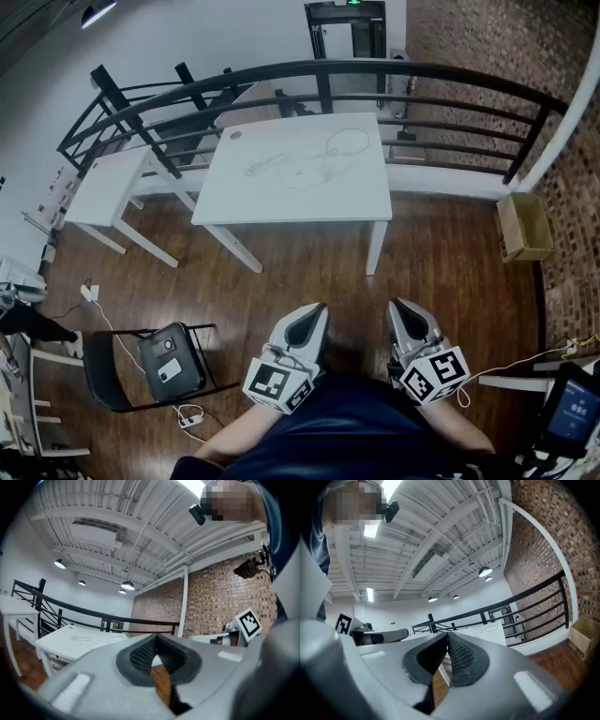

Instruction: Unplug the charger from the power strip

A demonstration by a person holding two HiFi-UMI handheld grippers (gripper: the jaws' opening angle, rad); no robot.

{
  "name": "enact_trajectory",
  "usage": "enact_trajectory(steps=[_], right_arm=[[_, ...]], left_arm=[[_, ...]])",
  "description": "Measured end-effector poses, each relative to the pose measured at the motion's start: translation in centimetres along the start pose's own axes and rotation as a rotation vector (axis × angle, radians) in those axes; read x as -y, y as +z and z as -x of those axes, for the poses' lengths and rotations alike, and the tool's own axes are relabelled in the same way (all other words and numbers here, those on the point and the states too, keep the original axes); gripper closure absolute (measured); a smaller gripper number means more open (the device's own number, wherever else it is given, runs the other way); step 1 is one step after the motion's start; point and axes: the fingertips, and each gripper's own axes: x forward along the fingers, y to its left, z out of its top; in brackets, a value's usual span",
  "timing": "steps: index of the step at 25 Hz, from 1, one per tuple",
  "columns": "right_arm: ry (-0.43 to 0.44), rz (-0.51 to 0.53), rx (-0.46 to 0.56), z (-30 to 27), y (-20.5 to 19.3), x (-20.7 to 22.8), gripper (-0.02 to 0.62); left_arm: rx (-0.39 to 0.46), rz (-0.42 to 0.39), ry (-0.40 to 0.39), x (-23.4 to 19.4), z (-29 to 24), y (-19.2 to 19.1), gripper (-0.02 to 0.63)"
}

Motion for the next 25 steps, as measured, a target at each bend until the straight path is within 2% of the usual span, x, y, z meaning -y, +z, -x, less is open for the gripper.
enact_trajectory(steps=[7,10,14,18,22,25], right_arm=[[-0.078,0.009,-0.018,-5.5,-0.9,2.5,0.584],[-0.117,0.005,-0.027,-10.0,-0.2,4.0,0.584],[-0.119,0.001,-0.047,-17.7,1.0,4.3,0.584],[-0.141,0.017,-0.11,-24.9,1.5,4.9,0.584],[-0.231,0.042,-0.201,-30.9,1.2,7.3,0.584],[-0.261,0.083,-0.256,-33.7,1.1,9.0,0.584]], left_arm=[[0.0,0.047,-0.017,-5.6,-4.0,-0.4,0.6],[-0.005,0.066,-0.029,-9.8,-7.3,0.6,0.6],[-0.007,0.059,-0.077,-16.4,-11.4,2.0,0.6],[-0.063,0.083,-0.091,-23.1,-15.0,2.9,0.6],[-0.065,0.066,-0.077,-29.4,-18.9,2.7,0.597],[-0.092,0.073,-0.051,-32.7,-21.0,2.2,0.548]])
